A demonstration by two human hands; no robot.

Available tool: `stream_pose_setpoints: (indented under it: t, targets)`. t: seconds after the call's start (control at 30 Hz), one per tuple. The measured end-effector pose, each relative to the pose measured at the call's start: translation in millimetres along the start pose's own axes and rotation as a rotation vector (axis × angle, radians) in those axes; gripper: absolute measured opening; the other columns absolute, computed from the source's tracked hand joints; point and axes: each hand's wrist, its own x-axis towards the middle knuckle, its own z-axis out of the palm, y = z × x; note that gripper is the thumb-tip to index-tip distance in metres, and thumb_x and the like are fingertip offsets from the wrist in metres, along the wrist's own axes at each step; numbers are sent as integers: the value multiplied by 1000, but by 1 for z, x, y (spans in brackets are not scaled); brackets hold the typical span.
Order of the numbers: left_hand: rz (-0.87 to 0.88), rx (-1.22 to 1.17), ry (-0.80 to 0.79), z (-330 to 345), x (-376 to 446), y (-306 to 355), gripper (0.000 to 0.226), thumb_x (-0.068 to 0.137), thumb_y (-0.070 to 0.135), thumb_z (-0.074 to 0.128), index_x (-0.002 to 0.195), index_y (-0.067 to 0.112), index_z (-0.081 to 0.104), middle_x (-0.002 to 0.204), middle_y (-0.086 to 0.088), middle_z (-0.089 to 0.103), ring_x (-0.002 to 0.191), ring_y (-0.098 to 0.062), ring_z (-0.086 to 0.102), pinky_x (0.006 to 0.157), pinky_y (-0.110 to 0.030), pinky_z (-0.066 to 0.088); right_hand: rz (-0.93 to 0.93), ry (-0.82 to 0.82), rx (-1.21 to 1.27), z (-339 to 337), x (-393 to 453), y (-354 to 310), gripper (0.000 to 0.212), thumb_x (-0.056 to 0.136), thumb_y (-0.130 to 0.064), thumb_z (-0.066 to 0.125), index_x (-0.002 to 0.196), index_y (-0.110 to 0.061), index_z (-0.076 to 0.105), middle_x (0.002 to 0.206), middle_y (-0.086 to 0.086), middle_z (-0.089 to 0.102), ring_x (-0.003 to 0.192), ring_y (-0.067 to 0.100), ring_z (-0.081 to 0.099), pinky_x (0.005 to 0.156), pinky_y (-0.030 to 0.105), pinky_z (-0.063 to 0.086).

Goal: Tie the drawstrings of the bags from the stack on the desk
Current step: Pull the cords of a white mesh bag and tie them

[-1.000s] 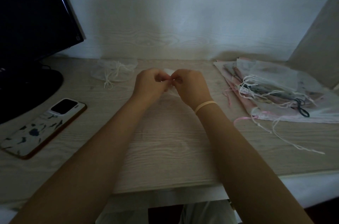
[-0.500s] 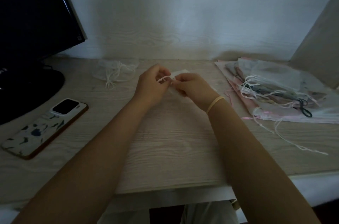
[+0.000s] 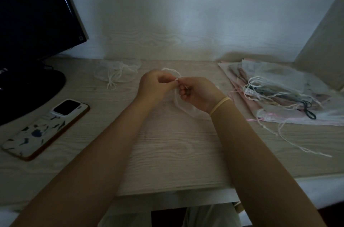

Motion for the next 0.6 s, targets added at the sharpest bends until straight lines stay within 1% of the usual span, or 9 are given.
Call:
stream_pose_setpoints:
  t: [0.13, 0.2, 0.27, 0.3, 0.37, 0.4, 0.5, 0.53, 0.6]
  targets:
    - [-33, 73, 73, -2, 1, -1, 4, 78, 19, 77, 77, 18, 73, 79, 2, 71, 72, -5, 63, 70, -17, 48, -94, -15, -30, -2, 0, 1, 13, 90, -1, 56, 83, -3, 65, 66, 5, 55, 58, 11, 49, 57, 20, 42]
    - [-80, 92, 96, 0, 2, 0, 7, 81, 18, 71, 75, 19, 67, 75, 6, 66, 72, -7, 60, 69, -20, 46, -151, 47, -85, -2, -1, 2, 11, 89, 3, 56, 91, 2, 67, 70, 8, 58, 60, 12, 53, 57, 20, 45]
    - [-148, 106, 89, 0, 3, 0, 14, 84, 18, 63, 70, 20, 61, 69, 6, 60, 68, -9, 56, 65, -25, 43, -214, 167, -212, -3, 1, 3, 14, 88, 4, 58, 98, 9, 66, 69, 11, 58, 58, 14, 53, 56, 21, 48]
    - [-172, 113, 78, -1, 5, -1, 15, 85, 19, 60, 70, 19, 60, 67, 5, 58, 67, -11, 54, 64, -26, 42, -258, 245, -344, -3, 3, 4, 13, 87, 1, 60, 97, 8, 68, 67, 11, 58, 56, 15, 53, 56, 23, 49]
    - [-169, 157, 47, -3, 6, -4, 16, 88, 22, 60, 73, 17, 62, 67, 5, 57, 68, -12, 53, 64, -26, 39, -346, 394, -678, -5, 7, 4, 9, 87, -8, 63, 88, -2, 71, 64, 8, 62, 52, 13, 55, 57, 26, 50]
    - [-156, 192, 37, -4, 6, -6, 15, 89, 24, 61, 76, 18, 63, 70, 7, 58, 71, -12, 54, 65, -24, 39, -378, 436, -780, -7, 8, 3, 8, 87, -11, 63, 85, -7, 70, 64, 5, 64, 51, 12, 57, 57, 27, 51]
    - [-152, 317, 58, -9, 6, -11, 19, 89, 28, 64, 81, 11, 64, 81, -1, 63, 77, -17, 56, 68, -28, 41, -418, 474, -824, -11, 9, 2, 7, 86, -13, 63, 81, -13, 67, 66, 3, 66, 54, 12, 61, 59, 26, 52]
    - [-159, 371, 65, -10, 7, -13, 22, 88, 29, 65, 81, 8, 63, 82, -5, 62, 78, -19, 55, 68, -29, 39, -424, 493, -846, -12, 10, 3, 7, 86, -14, 64, 80, -14, 67, 67, 3, 67, 57, 14, 63, 63, 28, 54]
    - [-176, 460, 60, -13, 8, -17, 19, 88, 30, 65, 79, 13, 60, 82, -3, 60, 78, -19, 53, 68, -26, 35, -438, 541, -867, -18, 14, 3, 8, 84, -17, 66, 76, -15, 66, 70, 6, 69, 67, 20, 66, 72, 36, 56]
